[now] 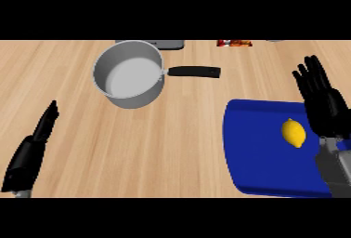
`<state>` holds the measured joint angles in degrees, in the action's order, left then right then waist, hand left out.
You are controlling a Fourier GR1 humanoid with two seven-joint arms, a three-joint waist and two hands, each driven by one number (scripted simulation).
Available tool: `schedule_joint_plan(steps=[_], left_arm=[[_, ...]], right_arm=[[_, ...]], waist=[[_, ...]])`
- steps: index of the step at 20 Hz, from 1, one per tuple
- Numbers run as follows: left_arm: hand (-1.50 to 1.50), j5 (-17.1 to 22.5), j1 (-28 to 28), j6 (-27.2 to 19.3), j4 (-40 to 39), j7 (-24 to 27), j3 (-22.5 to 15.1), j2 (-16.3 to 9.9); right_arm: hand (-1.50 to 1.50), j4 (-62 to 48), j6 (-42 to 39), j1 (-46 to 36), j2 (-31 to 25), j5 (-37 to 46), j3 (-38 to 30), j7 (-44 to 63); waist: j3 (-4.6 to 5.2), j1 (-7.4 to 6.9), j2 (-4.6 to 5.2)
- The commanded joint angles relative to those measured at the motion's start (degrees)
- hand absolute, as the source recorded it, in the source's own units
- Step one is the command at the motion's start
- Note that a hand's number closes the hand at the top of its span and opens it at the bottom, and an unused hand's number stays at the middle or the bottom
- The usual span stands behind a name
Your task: Pick the lemon from the tray and place it in the pot
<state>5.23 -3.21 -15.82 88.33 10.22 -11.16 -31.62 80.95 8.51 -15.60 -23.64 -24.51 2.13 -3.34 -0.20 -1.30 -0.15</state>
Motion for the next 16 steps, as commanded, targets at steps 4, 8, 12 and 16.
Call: schedule_joint_plan(steps=[4, 8, 12, 16], left_arm=[[0.00, 9.78, 0.78, 7.86, 1.94, -7.40, -4.96, 7.54], [0.00, 13.22, 1.04, 10.31, 2.22, -8.71, -8.00, 11.30], [0.00, 17.37, 6.03, 13.13, 1.26, -16.39, -9.71, 13.37], [0.00, 19.18, 4.48, 12.18, 4.87, -20.19, -8.10, 13.01]], right_arm=[[-1.50, -6.83, -1.36, 2.83, -10.37, 8.05, -3.67, -5.30], [-1.50, -18.75, 8.57, 8.77, -20.05, 22.47, -1.16, 3.47], [-1.50, -25.59, 17.64, 4.86, -15.56, 31.84, 4.86, 7.70], [-1.50, -20.68, 12.98, 3.78, -18.91, 38.16, 10.94, 14.79]], waist=[[0.15, 2.20, 0.69], [1.00, 2.68, 3.63], [0.20, -0.20, 1.51], [0.28, 0.77, 0.10]])
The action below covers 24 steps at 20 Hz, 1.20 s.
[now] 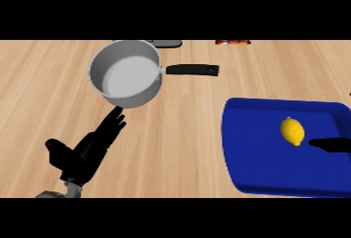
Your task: Pick the lemon from the tray and place it in the pot
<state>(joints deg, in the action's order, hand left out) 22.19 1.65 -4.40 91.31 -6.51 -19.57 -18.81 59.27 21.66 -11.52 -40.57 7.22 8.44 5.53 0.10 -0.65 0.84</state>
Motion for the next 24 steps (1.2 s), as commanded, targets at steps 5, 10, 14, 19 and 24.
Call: schedule_joint_plan(steps=[5, 10, 14, 19, 24], left_arm=[[0.00, 0.49, -0.08, -1.27, 2.12, -5.53, 0.34, 1.67], [0.00, 1.18, 3.42, -0.30, -0.79, -5.90, 1.84, 2.73], [0.00, 0.24, 1.53, 1.96, -2.40, -2.93, 1.12, 3.34], [0.00, 1.82, -1.15, 2.70, 4.39, -7.20, 3.48, 1.02], [0.00, -0.96, -0.10, 0.92, 5.08, -9.21, 3.43, 3.46]], right_arm=[[-1.50, 14.96, -10.46, -3.57, -7.34, 7.70, 6.14, 22.94], [-1.50, 26.58, -22.60, -8.45, -10.96, 1.45, 4.23, 39.79], [-1.50, 32.67, -27.02, -11.07, -9.11, -1.43, 4.56, 53.61], [-1.50, 34.82, -26.56, -12.86, -4.33, -1.36, 3.52, 63.52], [-1.50, 33.17, -26.67, -12.99, 0.90, 0.98, 2.44, 61.81]], waist=[[0.02, 0.81, -1.12], [0.07, 1.09, -1.03], [0.05, 0.76, -0.95], [-0.06, 0.06, -0.94], [-0.09, 0.28, -0.90]])
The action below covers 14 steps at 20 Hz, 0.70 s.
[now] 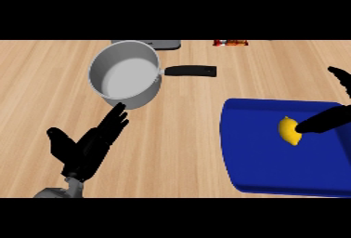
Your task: Pick the lemon from the tray and place it in the pot
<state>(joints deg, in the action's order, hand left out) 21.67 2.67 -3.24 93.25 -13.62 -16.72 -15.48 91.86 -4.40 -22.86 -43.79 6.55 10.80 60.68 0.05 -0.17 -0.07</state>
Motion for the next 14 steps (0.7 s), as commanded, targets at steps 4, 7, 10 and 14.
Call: schedule_joint_plan(steps=[4, 7, 10, 14], left_arm=[[0.00, -0.79, 1.45, -0.91, 2.89, -4.90, 0.48, 2.01], [0.00, -2.15, -0.54, 1.74, -1.03, 0.19, 0.61, 3.31], [0.00, -1.65, -3.06, 2.95, 2.91, -0.95, 2.42, 0.86], [0.00, -0.81, -0.60, 4.72, 0.39, -1.63, 3.65, 1.42]], right_arm=[[-1.50, -1.39, 1.41, 0.35, 8.49, 5.36, 1.58, 5.37], [-1.50, -7.03, -1.10, 0.44, 9.04, 8.53, 1.13, -0.46], [-1.50, -10.91, -0.84, -0.87, 11.00, 11.72, 1.86, -0.12], [-1.50, -12.69, -1.32, 1.02, 10.39, 15.84, 2.69, -0.65]], waist=[[-0.04, 0.04, 0.04], [-0.04, 0.01, 0.11], [-0.04, -0.40, 0.10], [-0.04, -0.09, 0.11]])
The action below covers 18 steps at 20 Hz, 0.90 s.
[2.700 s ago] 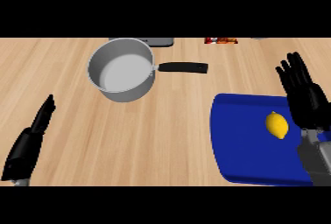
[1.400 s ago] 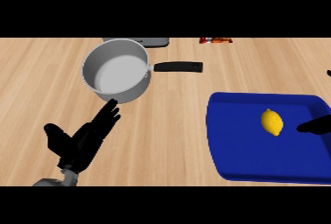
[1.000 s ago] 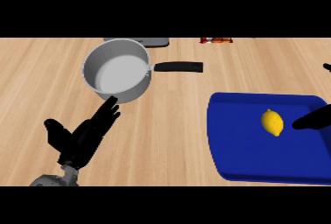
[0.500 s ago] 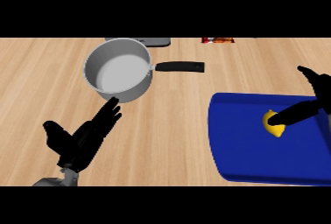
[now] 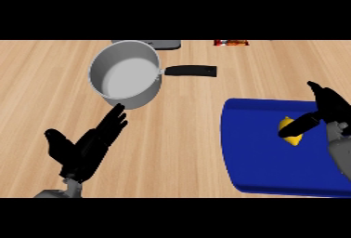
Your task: Pick the lemon from the tray and place it in the pot
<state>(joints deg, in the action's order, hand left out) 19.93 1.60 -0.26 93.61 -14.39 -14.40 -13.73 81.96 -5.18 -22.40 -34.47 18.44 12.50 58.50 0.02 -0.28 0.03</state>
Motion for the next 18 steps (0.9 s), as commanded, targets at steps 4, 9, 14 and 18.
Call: schedule_joint_plan(steps=[4, 9, 14, 18], left_arm=[[0.00, -0.29, 0.88, 1.27, 1.19, -2.69, 2.60, 0.34], [0.00, -2.06, -0.90, 3.73, -1.04, 1.57, 3.09, 2.00], [0.00, -5.83, 0.35, 0.36, -0.92, -0.45, 1.85, 5.43], [0.00, -4.38, 1.64, 4.06, -3.32, -1.60, 4.35, 5.00]], right_arm=[[-1.50, 3.86, -2.87, 4.95, 0.74, 4.79, -1.69, 3.79], [-1.50, -3.04, -1.96, 5.69, 4.69, 8.59, -2.60, -3.16], [-1.50, -4.89, -2.75, 3.30, 9.21, 12.03, -2.93, 0.10], [-1.50, -8.58, -3.31, 2.87, 10.67, 14.44, -5.16, -3.04]], waist=[[-0.01, 0.37, -0.11], [-0.02, 0.14, -0.03], [-0.02, 0.10, -0.01], [-0.02, 0.17, -0.01]])
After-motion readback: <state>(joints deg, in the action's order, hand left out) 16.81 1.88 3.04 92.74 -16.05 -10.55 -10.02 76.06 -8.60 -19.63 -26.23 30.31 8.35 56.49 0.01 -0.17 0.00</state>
